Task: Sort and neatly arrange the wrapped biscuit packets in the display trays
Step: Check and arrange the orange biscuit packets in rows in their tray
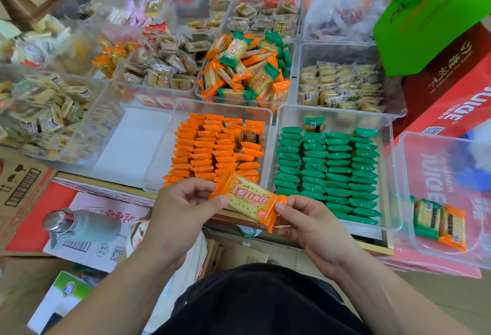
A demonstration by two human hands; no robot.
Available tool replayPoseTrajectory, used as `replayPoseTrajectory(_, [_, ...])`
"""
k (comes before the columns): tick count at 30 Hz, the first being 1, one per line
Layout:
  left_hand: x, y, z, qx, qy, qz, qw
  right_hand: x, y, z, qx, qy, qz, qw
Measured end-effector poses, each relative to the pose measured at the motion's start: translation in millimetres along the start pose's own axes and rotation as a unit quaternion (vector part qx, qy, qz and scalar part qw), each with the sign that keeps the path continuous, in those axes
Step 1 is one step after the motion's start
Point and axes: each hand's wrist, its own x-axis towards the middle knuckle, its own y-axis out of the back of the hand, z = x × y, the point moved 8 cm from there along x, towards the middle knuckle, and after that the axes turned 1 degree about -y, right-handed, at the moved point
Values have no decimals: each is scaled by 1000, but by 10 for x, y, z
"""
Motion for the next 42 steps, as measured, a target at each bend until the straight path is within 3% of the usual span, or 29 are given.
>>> replayPoseTrajectory(6, [76, -136, -177, 22, 17, -41, 999, 28, 2, -64, 25, 34, 15, 999])
replayPoseTrajectory(12, [457, -268, -345, 169, -10, -93, 981, 286, 203, -349, -109, 125, 95, 982])
replayPoseTrajectory(17, [1155, -326, -452, 325, -99, -98, 935, 694, 366, -703, -363, 218, 172, 890])
replayPoseTrajectory(22, [1802, -553, -595, 422, -173, -87, 886, 1026, 272, -846, -474, 294, 182, 810])
replayPoseTrajectory(27, [2132, -844, -682, 486, -220, -85, 841, 1249, 60, -777, -566, 350, 126, 736])
replayPoseTrajectory(33, [2356, -1007, -695, 537, -250, -141, 793, 1429, -170, -596, -695, 353, 58, 624])
replayPoseTrajectory(38, [2484, -986, -652, 516, -259, -126, 807, 1577, -181, -587, -703, 334, 79, 623])
replayPoseTrajectory(42, [2565, -951, -630, 478, -257, -118, 832, 1759, -214, -513, -742, 301, 89, 592])
